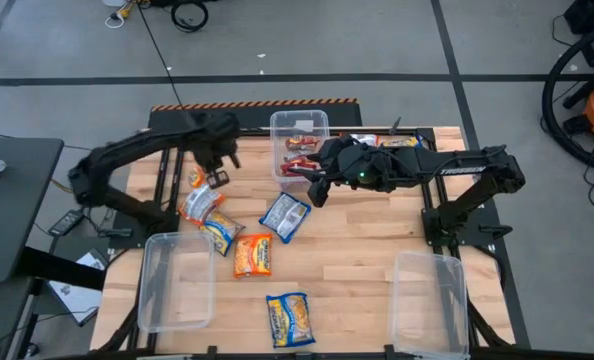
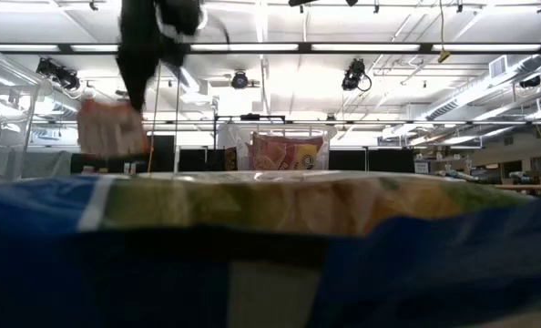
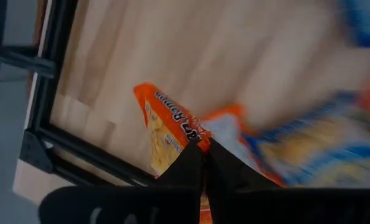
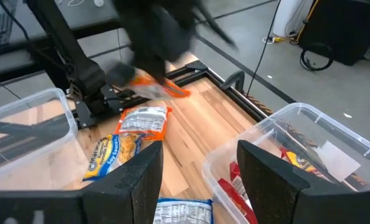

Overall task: Sort Maruchan noodles
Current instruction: Put the orange noodle pack into the bottom left transparent bin

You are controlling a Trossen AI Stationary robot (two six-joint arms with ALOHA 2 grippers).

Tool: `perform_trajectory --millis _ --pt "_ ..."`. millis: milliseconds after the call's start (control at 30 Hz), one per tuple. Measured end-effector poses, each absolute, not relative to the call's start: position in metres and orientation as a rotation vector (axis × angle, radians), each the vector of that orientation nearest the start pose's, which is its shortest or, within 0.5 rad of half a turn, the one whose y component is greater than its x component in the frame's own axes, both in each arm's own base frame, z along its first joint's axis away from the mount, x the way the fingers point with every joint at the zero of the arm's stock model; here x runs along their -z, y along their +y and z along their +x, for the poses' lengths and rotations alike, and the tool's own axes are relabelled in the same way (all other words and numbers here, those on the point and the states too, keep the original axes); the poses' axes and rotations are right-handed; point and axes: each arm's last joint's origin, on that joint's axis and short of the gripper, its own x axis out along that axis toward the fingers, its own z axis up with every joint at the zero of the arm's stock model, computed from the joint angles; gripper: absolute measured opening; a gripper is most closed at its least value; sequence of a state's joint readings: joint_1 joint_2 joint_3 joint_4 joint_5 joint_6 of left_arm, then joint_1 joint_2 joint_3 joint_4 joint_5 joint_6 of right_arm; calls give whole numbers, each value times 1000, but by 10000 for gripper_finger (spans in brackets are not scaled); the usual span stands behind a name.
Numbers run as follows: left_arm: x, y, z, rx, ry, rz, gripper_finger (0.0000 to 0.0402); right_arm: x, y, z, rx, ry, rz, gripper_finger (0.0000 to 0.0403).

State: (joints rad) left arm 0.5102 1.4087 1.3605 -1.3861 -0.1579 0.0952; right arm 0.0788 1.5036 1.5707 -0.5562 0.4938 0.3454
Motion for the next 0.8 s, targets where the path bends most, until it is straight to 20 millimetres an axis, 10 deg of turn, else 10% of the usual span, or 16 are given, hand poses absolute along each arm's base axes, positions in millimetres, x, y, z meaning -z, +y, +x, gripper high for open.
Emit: perform_trajectory --millis 167,367,633,800 --pt "-377 64 174 -254 1303 -320 9 -399 12 325 467 399 202 210" --pt "-403 4 142 59 1177 -589 9 -399 12 325 467 398 203 210" --pt "-400 -48 120 173 1322 -653 10 -399 13 325 461 395 226 210" --pt "-355 -70 137 217 1386 -577 10 -399 19 325 445 396 226 210"
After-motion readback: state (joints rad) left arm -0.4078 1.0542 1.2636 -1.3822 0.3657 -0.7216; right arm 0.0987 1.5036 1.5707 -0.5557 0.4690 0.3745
